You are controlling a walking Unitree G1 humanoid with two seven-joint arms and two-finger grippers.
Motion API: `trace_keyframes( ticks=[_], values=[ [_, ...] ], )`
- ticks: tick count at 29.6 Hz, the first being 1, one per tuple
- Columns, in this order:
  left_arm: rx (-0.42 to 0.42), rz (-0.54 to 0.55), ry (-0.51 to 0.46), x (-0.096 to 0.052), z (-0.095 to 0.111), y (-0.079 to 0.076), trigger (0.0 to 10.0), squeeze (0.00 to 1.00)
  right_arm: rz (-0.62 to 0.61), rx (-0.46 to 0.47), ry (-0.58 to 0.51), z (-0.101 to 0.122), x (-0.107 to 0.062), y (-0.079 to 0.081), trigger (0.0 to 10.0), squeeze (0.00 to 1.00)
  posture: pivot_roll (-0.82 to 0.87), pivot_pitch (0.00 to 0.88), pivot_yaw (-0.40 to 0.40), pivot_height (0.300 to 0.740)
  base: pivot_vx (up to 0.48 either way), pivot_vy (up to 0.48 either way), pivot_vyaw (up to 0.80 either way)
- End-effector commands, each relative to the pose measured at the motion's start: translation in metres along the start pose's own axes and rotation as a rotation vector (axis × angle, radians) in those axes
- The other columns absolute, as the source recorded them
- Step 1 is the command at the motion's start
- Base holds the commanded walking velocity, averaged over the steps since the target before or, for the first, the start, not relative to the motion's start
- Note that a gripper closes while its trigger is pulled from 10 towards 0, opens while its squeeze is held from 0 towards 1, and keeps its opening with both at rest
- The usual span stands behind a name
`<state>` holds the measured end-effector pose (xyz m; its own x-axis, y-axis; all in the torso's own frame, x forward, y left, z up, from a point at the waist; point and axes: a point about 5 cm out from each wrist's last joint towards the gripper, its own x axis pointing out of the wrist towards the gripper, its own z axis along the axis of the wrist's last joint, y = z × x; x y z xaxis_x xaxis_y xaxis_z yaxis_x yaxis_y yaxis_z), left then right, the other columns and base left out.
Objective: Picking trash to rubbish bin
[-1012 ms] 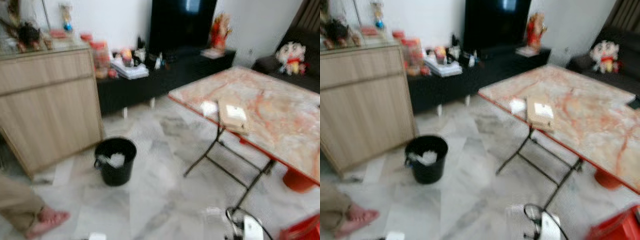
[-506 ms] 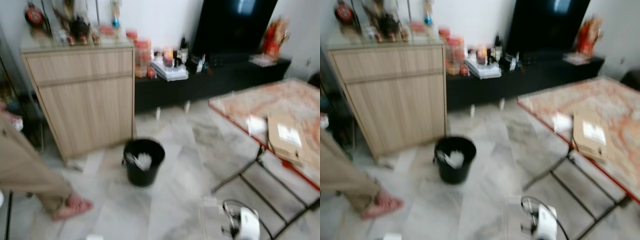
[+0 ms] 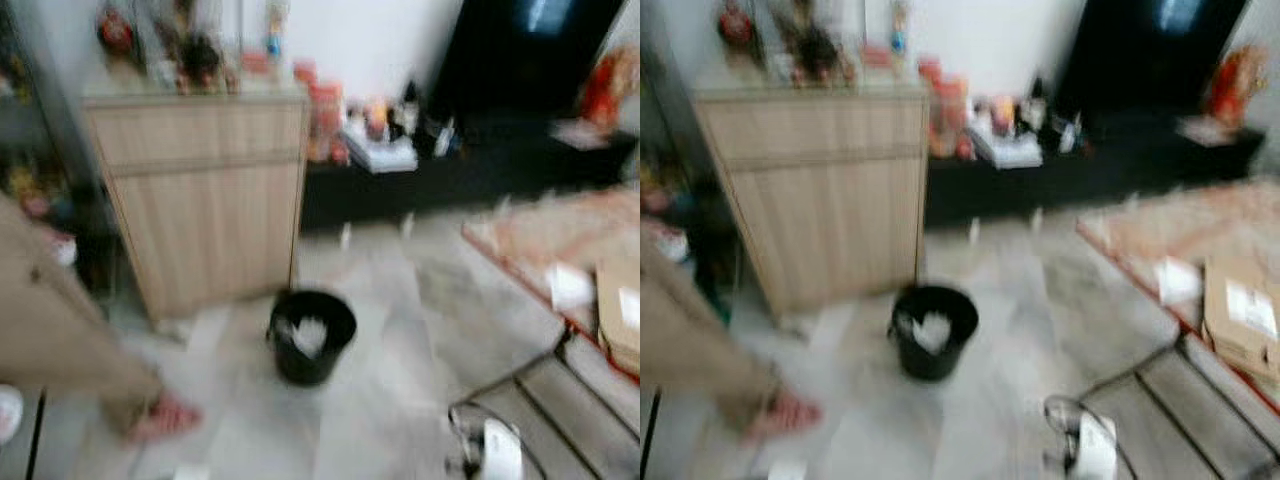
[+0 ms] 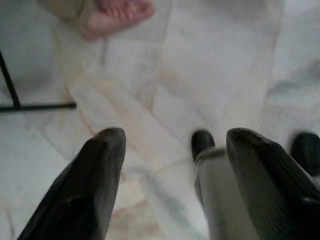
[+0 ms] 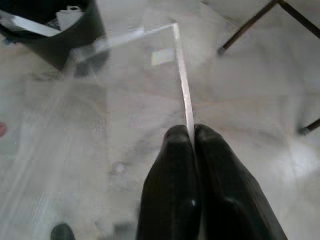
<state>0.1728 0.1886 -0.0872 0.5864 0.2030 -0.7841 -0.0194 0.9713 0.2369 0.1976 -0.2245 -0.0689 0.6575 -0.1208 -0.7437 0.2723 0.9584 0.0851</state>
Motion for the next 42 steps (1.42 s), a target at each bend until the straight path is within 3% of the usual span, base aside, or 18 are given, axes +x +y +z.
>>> trace_keyframes(
  ticks=[1,10,25,33,42],
  values=[
    [-0.004,-0.033,-0.003,-0.0014,0.0015,-0.0134,10.0,0.0,-0.036,0.016,0.001,-0.0008,-0.0021,-0.0122,10.0,0.0,-0.08,0.058,-0.123,0.74,0.334,0.0,0.0],
    [-0.005,-0.034,-0.003,-0.0014,0.0014,-0.0134,10.0,0.0,-0.029,0.023,0.003,-0.0003,-0.0016,-0.0106,10.0,0.0,-0.08,0.057,-0.124,0.74,0.336,0.0,-0.53],
    [-0.009,-0.034,-0.005,-0.0014,0.0024,-0.0144,10.0,0.0,-0.021,-0.009,-0.019,0.0042,-0.0012,-0.0107,10.0,0.0,-0.08,0.056,-0.129,0.74,0.335,0.0,0.0],
    [-0.01,-0.033,-0.003,-0.0015,0.0018,-0.0145,10.0,0.0,-0.024,-0.008,-0.018,0.0035,-0.0014,-0.0109,10.0,0.0,-0.08,0.059,-0.131,0.74,0.333,0.0,0.76],
    [-0.013,-0.033,-0.004,-0.0013,0.0023,-0.014,10.0,0.0,-0.019,-0.023,-0.002,0.0016,-0.0013,-0.0099,10.0,0.0,-0.08,0.058,-0.133,0.74,0.337,0.0,0.0]
  ],
)
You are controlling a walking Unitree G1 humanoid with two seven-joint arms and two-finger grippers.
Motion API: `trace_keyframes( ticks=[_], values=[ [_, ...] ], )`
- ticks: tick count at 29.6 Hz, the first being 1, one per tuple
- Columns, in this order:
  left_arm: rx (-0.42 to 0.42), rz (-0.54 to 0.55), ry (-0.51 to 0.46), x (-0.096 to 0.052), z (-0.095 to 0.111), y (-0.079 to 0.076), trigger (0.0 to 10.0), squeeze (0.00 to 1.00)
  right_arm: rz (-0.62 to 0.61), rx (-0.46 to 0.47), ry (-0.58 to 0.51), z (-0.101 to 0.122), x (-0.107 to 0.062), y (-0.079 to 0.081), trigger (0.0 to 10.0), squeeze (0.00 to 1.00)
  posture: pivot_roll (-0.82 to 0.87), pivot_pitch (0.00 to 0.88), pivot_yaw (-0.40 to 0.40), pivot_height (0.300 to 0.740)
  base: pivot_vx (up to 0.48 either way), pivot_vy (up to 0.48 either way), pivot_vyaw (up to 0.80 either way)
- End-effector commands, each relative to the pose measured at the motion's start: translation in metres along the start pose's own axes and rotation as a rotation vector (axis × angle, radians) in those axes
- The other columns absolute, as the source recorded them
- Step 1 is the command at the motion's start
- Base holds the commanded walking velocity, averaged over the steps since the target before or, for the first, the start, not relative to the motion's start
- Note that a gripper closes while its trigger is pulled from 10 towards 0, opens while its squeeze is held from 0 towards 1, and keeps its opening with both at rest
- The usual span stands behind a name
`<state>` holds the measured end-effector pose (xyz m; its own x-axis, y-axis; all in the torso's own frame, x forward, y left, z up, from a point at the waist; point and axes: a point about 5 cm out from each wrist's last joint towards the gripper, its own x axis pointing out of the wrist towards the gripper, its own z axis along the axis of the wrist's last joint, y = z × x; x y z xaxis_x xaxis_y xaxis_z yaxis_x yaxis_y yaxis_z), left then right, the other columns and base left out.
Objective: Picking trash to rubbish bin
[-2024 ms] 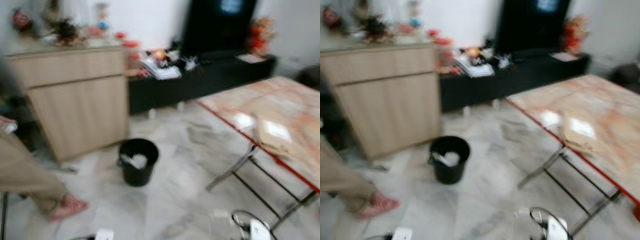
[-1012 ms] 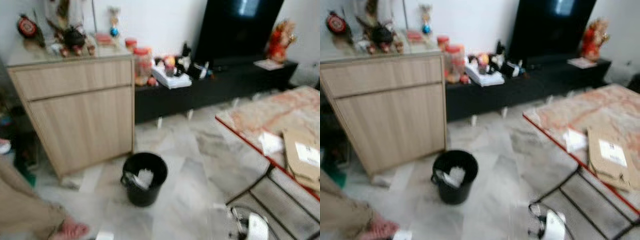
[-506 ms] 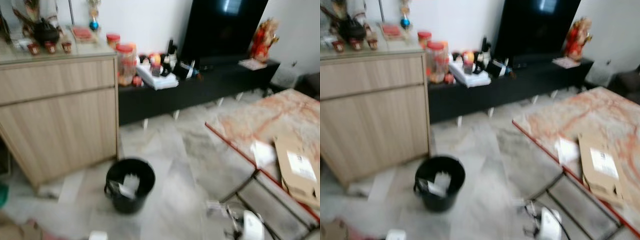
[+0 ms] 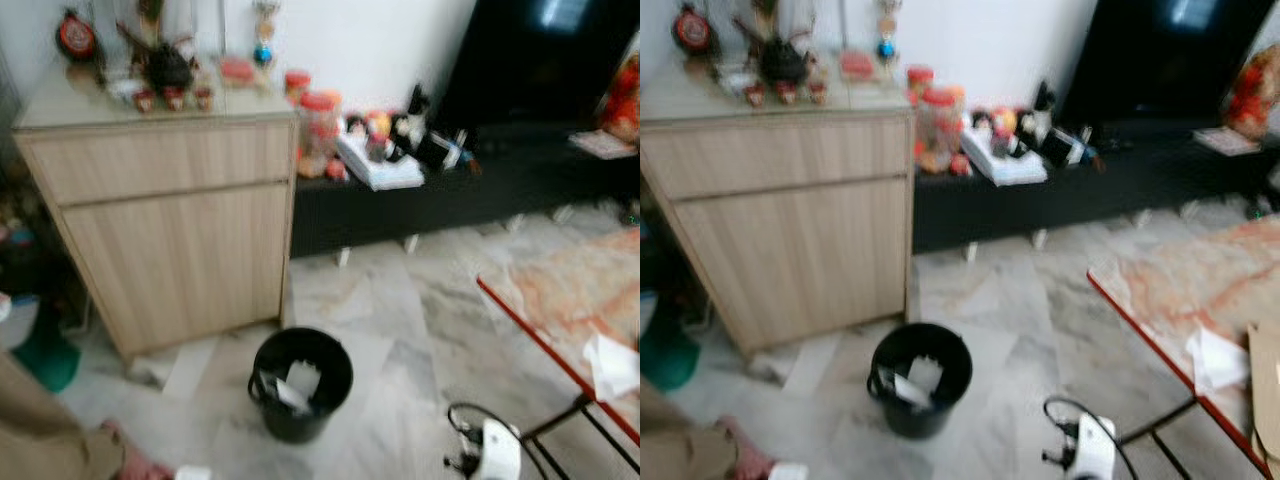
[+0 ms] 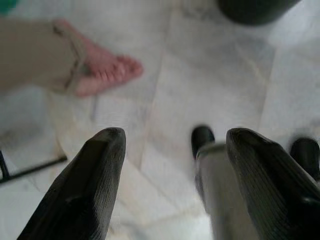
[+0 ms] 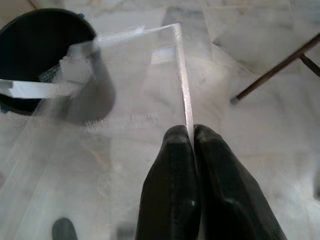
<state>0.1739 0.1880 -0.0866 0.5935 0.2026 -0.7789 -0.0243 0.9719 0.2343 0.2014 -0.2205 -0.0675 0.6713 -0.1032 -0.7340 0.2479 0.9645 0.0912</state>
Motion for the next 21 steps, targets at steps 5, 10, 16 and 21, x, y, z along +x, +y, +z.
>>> trace_keyframes(
  ticks=[5,10,16,21],
  values=[
    [-0.009,-0.033,0.001,-0.0011,0.0025,-0.0138,10.0,0.0,-0.039,-0.007,0.006,0.0001,-0.0022,-0.0139,10.0,0.0,-0.08,0.056,-0.133,0.74,0.335,0.0,0.4],
    [-0.01,-0.034,0.002,-0.0012,0.0022,-0.014,10.0,0.0,-0.044,0.011,0.008,-0.0003,-0.0022,-0.0141,10.0,0.0,-0.08,0.054,-0.133,0.74,0.335,0.0,0.0],
    [-0.008,-0.034,0.004,-0.0012,0.0019,-0.0139,10.0,0.0,-0.06,0.028,-0.003,0.0004,-0.0027,-0.0168,10.0,0.0,-0.08,0.049,-0.128,0.74,0.334,0.0,0.0],
    [-0.004,-0.034,0.0,-0.0008,0.003,-0.0128,10.0,0.0,-0.049,0.009,-0.002,0.0011,-0.0023,-0.0155,10.0,0.0,-0.08,0.041,-0.125,0.74,0.334,0.0,0.0]
  ],
)
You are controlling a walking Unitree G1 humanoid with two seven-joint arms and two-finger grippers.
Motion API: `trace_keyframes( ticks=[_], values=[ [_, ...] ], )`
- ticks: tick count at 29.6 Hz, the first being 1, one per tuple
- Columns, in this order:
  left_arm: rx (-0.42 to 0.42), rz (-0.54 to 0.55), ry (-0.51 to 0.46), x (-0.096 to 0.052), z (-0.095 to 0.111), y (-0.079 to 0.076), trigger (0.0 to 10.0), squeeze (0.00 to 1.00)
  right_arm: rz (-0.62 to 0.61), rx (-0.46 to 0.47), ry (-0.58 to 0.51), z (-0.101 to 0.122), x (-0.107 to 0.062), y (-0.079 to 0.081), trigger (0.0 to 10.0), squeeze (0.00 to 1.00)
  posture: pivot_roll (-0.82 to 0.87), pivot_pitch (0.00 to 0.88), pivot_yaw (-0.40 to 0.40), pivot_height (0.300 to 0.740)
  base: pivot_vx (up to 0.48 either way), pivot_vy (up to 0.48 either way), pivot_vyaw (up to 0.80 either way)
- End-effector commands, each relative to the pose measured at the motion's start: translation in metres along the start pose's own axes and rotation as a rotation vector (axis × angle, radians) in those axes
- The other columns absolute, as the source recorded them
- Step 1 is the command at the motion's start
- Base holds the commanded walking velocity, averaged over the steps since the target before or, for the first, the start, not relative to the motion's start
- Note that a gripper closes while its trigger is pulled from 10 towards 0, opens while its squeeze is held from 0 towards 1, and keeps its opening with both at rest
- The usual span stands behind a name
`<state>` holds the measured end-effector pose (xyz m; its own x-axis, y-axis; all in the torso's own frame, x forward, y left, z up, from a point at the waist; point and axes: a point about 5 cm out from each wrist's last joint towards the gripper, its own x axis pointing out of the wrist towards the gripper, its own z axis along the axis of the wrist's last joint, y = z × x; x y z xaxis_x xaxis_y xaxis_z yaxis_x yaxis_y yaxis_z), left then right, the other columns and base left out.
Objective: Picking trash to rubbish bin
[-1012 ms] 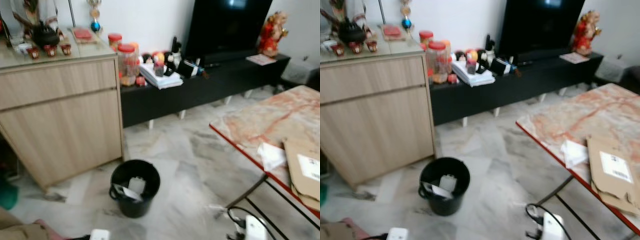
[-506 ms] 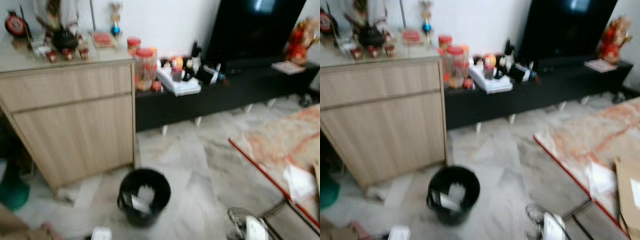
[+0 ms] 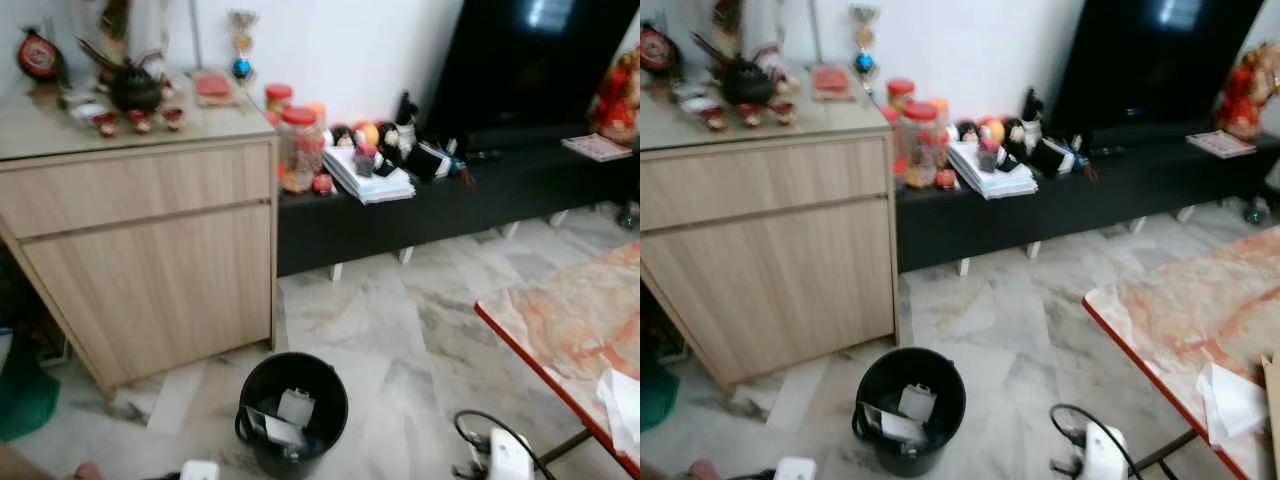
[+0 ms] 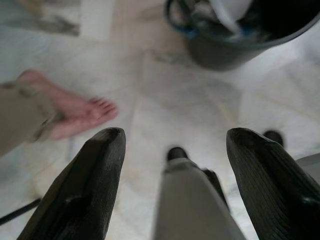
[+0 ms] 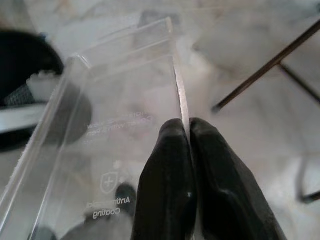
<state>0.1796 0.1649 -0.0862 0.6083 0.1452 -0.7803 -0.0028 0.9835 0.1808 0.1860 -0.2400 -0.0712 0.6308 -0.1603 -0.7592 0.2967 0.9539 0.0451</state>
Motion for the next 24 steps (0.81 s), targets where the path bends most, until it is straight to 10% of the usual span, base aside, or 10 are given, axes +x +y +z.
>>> trace_keyframes(
  ticks=[1,24],
  values=[
    [0.012,0.022,0.015,0.0003,-0.0038,0.01,10.0,0.0,0.021,-0.004,-0.034,0.0099,0.0026,0.0081,10.0,0.0,-0.08,0.041,-0.125,0.74,0.337,0.0,0.0],
    [0.028,0.019,0.008,0.0009,-0.0015,0.0106,10.0,0.0,0.031,-0.053,-0.033,0.0107,0.0028,0.0097,10.0,0.0,-0.07,0.013,-0.121,0.74,0.334,0.0,0.21]
  ],
)
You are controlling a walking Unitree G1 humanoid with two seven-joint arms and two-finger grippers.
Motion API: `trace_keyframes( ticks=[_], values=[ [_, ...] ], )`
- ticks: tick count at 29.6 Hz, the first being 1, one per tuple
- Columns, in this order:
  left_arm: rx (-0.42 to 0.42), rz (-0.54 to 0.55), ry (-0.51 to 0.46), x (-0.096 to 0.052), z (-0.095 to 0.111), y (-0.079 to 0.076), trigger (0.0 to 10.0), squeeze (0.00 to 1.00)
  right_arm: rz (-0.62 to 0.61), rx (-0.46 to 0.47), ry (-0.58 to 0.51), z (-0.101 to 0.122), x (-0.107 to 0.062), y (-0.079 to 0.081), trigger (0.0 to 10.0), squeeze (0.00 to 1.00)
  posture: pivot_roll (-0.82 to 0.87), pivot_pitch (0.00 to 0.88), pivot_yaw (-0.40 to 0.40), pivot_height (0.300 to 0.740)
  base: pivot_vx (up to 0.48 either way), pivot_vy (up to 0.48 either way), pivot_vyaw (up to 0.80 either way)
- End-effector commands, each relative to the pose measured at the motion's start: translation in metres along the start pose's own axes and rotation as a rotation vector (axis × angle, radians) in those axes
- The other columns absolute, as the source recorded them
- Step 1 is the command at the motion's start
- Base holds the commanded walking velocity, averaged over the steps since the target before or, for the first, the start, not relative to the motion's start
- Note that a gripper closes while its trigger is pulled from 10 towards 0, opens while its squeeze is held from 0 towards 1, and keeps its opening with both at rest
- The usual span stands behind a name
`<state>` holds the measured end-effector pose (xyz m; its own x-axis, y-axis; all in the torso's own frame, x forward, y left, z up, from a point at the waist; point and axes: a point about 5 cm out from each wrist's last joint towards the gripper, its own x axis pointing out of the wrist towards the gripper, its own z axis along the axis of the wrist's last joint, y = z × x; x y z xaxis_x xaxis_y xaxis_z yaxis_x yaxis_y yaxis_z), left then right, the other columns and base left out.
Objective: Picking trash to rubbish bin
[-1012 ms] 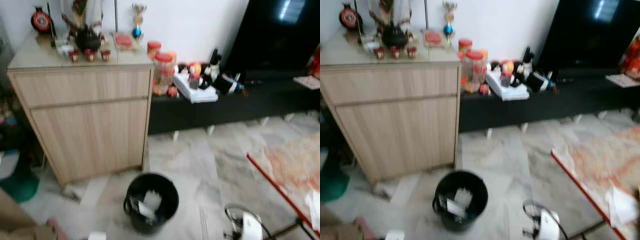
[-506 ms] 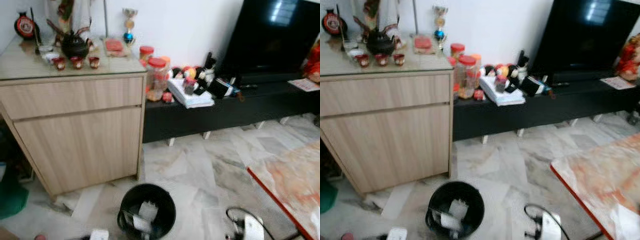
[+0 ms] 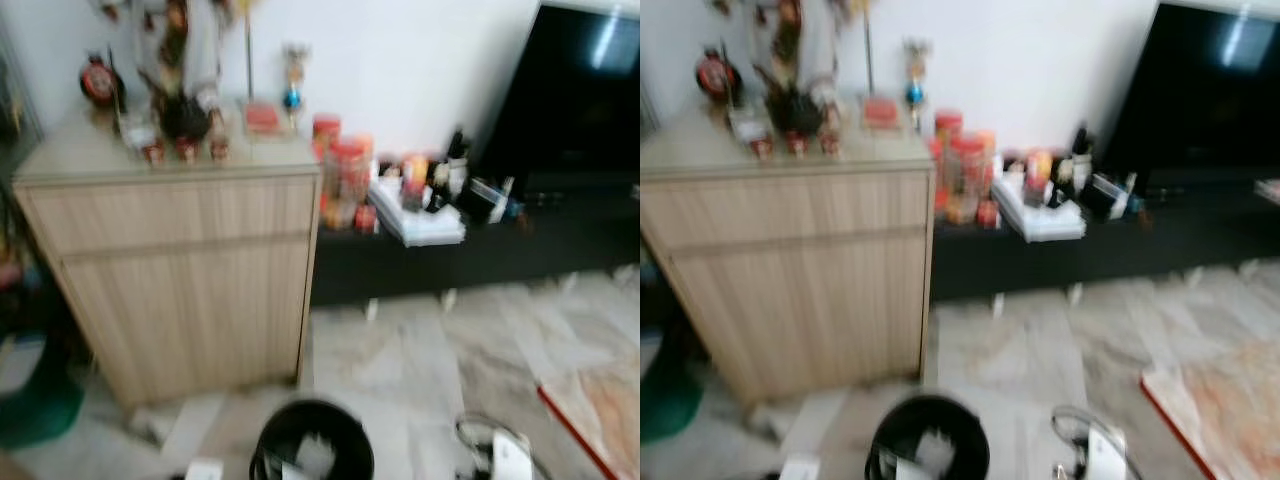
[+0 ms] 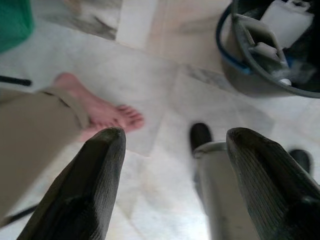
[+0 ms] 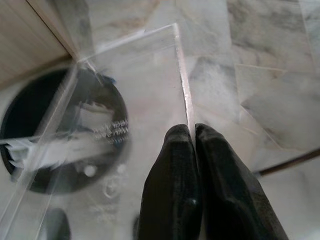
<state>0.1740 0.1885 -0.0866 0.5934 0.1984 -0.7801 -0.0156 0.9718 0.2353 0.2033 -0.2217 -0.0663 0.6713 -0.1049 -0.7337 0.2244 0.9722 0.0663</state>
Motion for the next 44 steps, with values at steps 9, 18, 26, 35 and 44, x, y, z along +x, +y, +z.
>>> trace_keyframes(
  ticks=[9,18,26,35,44],
  values=[
    [0.002,-0.029,-0.016,0.0,0.007,-0.012,10.0,0.0,-0.039,0.014,0.001,-0.001,-0.002,-0.014,10.0,0.0,-0.07,0.022,-0.126,0.74,0.256,0.0,0.26],
    [0.009,-0.018,-0.013,0.0,0.005,-0.01,10.0,0.0,0.035,-0.066,-0.027,0.017,0.002,-0.008,10.0,0.0,-0.08,0.041,-0.122,0.74,0.0,0.0,0.0],
    [-0.033,-0.078,-0.177,0.005,0.057,-0.019,10.0,0.0,0.234,-0.216,-0.117,0.063,0.01,0.035,10.0,0.0,-0.07,0.045,-0.128,0.74,0.0,0.0,0.0],
    [-0.004,-0.165,-0.265,0.003,0.089,-0.036,10.0,0.0,0.354,-0.331,-0.102,0.075,0.012,0.069,10.0,0.0,-0.07,0.05,-0.124,0.74,0.0,0.0,0.0],
    [0.001,-0.237,-0.313,0.0,0.103,-0.046,10.0,0.0,0.362,-0.359,-0.148,0.092,0.011,0.085,10.0,0.0,-0.07,0.054,-0.126,0.74,0.0,0.0,0.0]
  ],
)
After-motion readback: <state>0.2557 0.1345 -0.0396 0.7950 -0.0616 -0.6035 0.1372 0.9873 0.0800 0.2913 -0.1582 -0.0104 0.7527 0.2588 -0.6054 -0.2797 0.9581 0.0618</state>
